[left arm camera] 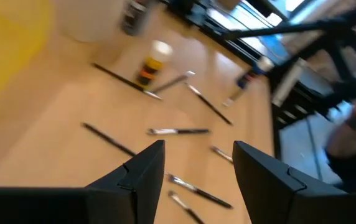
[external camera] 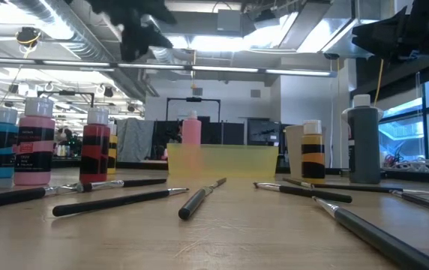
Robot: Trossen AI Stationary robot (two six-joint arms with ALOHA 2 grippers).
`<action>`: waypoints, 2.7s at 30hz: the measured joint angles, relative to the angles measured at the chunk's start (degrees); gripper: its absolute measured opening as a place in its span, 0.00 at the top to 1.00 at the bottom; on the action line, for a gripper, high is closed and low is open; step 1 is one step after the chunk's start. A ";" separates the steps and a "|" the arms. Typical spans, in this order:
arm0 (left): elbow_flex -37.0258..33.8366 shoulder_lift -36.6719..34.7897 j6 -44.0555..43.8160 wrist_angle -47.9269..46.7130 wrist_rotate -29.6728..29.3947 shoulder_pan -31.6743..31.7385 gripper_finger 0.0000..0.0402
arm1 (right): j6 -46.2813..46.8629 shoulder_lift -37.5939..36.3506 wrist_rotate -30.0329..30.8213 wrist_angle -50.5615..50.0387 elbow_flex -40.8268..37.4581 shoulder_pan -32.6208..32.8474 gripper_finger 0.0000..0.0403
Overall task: Pick & Place Paint Supplies
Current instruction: Put the silver paint brush into the white cup
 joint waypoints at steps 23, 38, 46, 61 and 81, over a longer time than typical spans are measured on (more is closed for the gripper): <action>0.00 5.75 -25.31 2.90 -7.87 -23.30 0.59 | -0.33 0.00 -4.21 4.46 0.00 -0.02 0.43; 2.10 13.62 -21.27 18.91 -3.37 -23.89 0.60 | 11.99 0.00 -7.15 -7.28 0.00 0.00 0.43; 14.03 16.48 -16.07 -0.79 -8.03 -23.93 0.59 | 26.12 0.00 -22.92 -14.47 -0.02 0.00 0.43; 40.16 36.76 -32.09 -52.62 -10.11 -26.62 0.59 | 34.16 0.02 -44.85 -9.03 -4.20 0.11 0.43; 40.39 42.18 -25.05 -52.83 -7.89 -26.25 0.59 | 29.58 0.42 -45.00 -5.57 -4.33 2.45 0.43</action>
